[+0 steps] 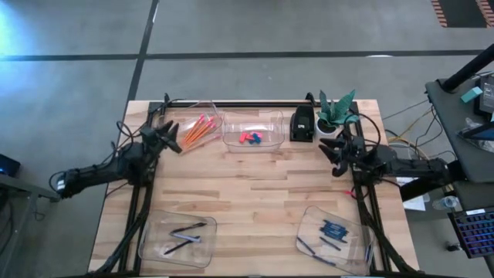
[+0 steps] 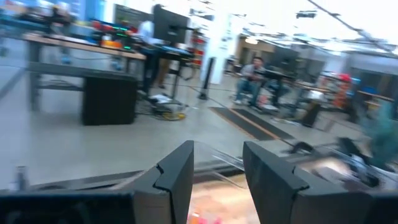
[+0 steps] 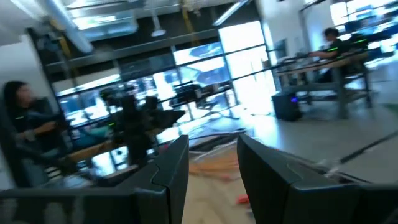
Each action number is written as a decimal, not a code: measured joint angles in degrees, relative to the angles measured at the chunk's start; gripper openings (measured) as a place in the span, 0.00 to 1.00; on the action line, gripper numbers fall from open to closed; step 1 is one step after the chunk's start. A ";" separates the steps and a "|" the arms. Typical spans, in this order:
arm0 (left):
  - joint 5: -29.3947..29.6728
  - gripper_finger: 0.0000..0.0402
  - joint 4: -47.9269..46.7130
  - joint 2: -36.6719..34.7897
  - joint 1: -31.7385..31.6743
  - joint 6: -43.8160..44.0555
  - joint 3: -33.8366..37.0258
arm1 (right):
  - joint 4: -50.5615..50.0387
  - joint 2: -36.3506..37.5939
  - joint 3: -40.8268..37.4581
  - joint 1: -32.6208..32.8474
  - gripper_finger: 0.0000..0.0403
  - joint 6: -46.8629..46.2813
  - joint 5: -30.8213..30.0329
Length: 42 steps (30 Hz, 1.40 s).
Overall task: Sort crayons/erasers/pens/pencils in bins
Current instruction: Return to home position
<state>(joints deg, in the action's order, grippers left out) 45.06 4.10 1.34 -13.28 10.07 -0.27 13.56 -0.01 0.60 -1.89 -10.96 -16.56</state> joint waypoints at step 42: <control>-0.02 0.31 -0.02 1.68 -17.86 0.00 0.02 | -0.02 -0.25 -0.02 -23.78 0.32 0.02 0.04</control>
<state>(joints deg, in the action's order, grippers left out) 45.04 4.08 3.03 -31.14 10.07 -0.25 13.54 -0.26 0.58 -25.67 -10.94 -16.51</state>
